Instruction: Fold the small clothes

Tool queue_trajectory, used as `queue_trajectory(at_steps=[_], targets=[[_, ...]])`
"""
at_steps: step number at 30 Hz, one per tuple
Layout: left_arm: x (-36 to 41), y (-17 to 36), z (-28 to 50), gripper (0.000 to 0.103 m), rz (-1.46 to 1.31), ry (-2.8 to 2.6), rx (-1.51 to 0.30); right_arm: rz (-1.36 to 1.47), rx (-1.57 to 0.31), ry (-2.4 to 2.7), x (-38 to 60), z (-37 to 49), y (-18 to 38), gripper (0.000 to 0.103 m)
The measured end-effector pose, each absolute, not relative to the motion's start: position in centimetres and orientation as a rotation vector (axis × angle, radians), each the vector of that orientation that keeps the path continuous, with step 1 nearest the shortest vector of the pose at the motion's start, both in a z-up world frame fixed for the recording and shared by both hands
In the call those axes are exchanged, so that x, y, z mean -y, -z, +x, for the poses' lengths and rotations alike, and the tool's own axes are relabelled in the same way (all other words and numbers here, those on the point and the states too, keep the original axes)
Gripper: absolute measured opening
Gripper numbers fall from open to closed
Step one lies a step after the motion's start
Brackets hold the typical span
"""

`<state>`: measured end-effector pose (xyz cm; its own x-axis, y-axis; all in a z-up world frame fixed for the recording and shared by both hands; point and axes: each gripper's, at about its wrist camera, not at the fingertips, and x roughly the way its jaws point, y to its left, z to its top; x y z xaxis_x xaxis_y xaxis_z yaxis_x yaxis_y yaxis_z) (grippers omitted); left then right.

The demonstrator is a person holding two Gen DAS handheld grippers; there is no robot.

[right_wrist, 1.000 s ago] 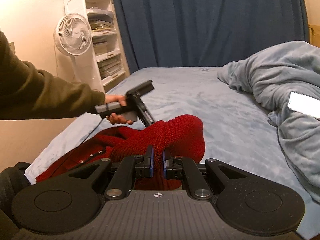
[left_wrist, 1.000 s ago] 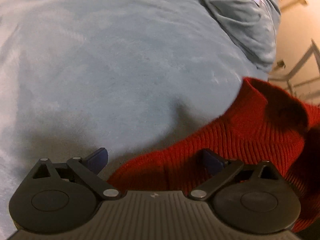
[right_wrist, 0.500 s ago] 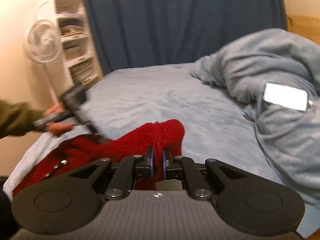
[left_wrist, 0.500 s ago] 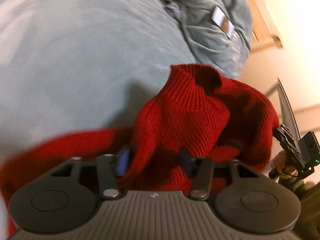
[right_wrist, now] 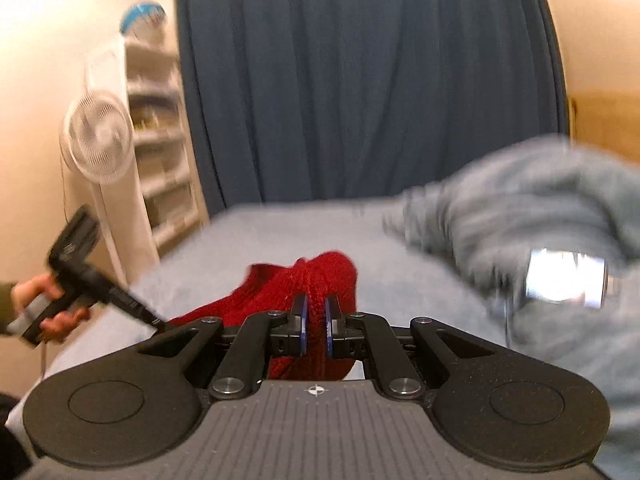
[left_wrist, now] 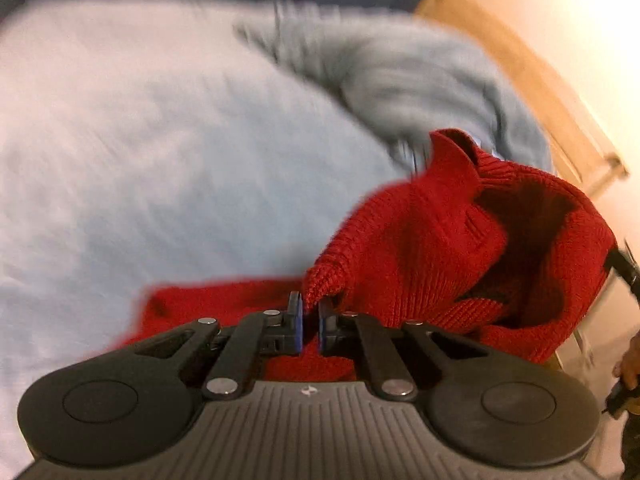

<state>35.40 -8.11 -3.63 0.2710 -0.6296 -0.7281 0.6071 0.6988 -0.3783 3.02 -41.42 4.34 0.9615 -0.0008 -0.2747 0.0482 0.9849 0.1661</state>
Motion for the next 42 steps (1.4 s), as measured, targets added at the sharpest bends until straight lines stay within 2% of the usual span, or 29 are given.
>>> queue_trajectory(at_steps=[1, 4, 6, 8, 9, 10, 11, 12, 13, 15, 18, 22, 29, 30, 31, 34, 38, 42], targets=[[6.4, 1.6, 34.5, 0.006, -0.051, 0.801, -0.95, 0.157, -0.225, 0.024, 41.1, 2.9, -5.9, 0.0], [1.6, -2.3, 31.0, 0.006, -0.113, 0.731, -0.845, 0.092, 0.032, 0.035, 40.3, 1.6, -12.1, 0.0], [0.2, -2.5, 29.7, 0.006, -0.144, 0.673, -0.824, 0.058, 0.012, 0.031, 39.7, 2.6, -15.0, 0.0], [-0.9, -2.1, 28.5, 0.006, -0.152, 0.628, -0.831, 0.144, -0.096, 0.072, 39.7, 5.0, -15.4, 0.003], [-1.1, -1.7, 27.6, 0.006, -0.155, 0.621, -0.836, 0.192, -0.171, 0.071, 39.8, 6.3, -14.4, 0.014], [-1.6, -1.3, 26.8, 0.006, -0.167, 0.621, -0.846, 0.213, -0.243, 0.068, 39.6, 7.3, -13.1, 0.051], [-2.2, -0.8, 26.0, 0.006, -0.176, 0.615, -0.855, 0.222, -0.34, 0.094, 39.2, 8.5, -10.9, 0.071], [-2.4, -0.2, 25.3, 0.006, -0.184, 0.606, -0.865, 0.218, -0.424, 0.133, 38.6, 9.2, -8.6, 0.084], [-2.7, 0.2, 24.7, 0.006, -0.186, 0.6, -0.873, 0.205, -0.496, 0.175, 37.9, 9.4, -5.7, 0.078], [-2.8, 1.1, 24.3, 0.006, -0.185, 0.578, -0.888, 0.201, -0.583, 0.214, 36.6, 8.3, -1.5, 0.077], [-3.5, 2.3, 25.4, 0.006, -0.175, 0.555, -0.915, 0.232, -0.609, 0.219, 34.4, 3.8, 2.6, 0.078], [-3.3, 3.2, 26.9, 0.006, -0.191, 0.535, -0.932, 0.221, -0.706, 0.072, 30.4, 0.0, 6.2, 0.085], [-3.3, 2.7, 28.2, 0.006, -0.206, 0.506, -0.932, -0.208, -0.911, 0.082, 23.9, 7.8, 15.2, 0.084], [-3.3, 2.8, 28.2, 0.006, -0.211, 0.495, -0.936, -0.271, -0.938, 0.073, 23.5, 8.8, 16.6, 0.071], [-3.5, 3.0, 28.3, 0.006, -0.221, 0.482, -0.942, -0.333, -0.983, 0.056, 22.9, 9.6, 17.7, 0.021], [-4.2, 2.5, 27.8, 0.005, -0.242, 0.454, -0.918, -0.231, -0.897, 0.054, 24.5, 9.7, 14.3, 0.016], [-5.9, -1.1, 26.1, 0.005, -0.291, 0.443, -0.827, -0.163, -0.566, 0.131, 27.9, 6.5, 3.3, 0.014], [-8.7, -7.4, 23.2, 0.005, -0.38, 0.455, -0.668, -0.026, -0.266, 0.162, 31.6, 3.1, -8.1, 0.014]])
